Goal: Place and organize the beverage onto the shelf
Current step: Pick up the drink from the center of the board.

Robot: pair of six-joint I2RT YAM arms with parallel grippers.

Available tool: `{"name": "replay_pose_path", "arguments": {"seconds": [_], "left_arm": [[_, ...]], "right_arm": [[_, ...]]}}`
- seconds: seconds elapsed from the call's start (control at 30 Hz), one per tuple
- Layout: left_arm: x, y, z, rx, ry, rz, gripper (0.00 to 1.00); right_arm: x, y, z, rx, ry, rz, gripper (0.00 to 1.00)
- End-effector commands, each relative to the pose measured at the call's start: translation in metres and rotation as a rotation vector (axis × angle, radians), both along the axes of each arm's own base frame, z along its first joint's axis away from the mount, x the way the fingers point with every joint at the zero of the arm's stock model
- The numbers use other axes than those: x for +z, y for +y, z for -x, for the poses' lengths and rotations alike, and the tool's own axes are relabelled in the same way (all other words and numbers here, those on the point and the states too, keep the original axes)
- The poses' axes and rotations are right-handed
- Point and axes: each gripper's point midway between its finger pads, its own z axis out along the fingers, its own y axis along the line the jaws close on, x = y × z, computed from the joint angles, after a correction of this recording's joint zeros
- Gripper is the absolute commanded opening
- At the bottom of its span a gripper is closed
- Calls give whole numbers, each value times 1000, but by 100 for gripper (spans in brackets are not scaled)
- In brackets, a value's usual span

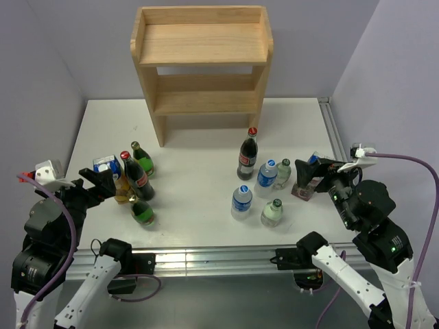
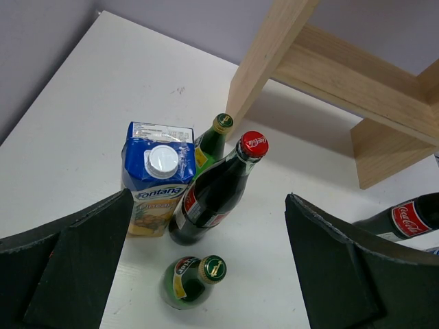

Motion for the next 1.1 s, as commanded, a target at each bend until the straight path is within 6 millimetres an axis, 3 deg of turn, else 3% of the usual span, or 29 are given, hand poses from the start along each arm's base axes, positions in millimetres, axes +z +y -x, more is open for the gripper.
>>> {"name": "replay_pose_path", "arguments": {"seconds": [0.0,0.13,0.37,0.7,0.9,1.07], "left_arm": [[13,-2,2,-18,-54,6,99],[12,-3,1,-25,-48,4,99],[12,-7,-2,-41,-36,4,99],[17,-14,-6,-73,-33,0,99],[19,-17,-6,-90,-26,-4,99],[21,-18,-8,-96,-26,-13,100]], "right_arm": [[9,8,-7,21,-48,-31,100],[9,19,-12,68,-71,-31,100],[11,69,-27,276,-120,-43,100],[-15,118,-93,338,-34,26,95],[-43,125,-137,262,15,119,89],[-65,133,-155,240,27,178,81]]}}
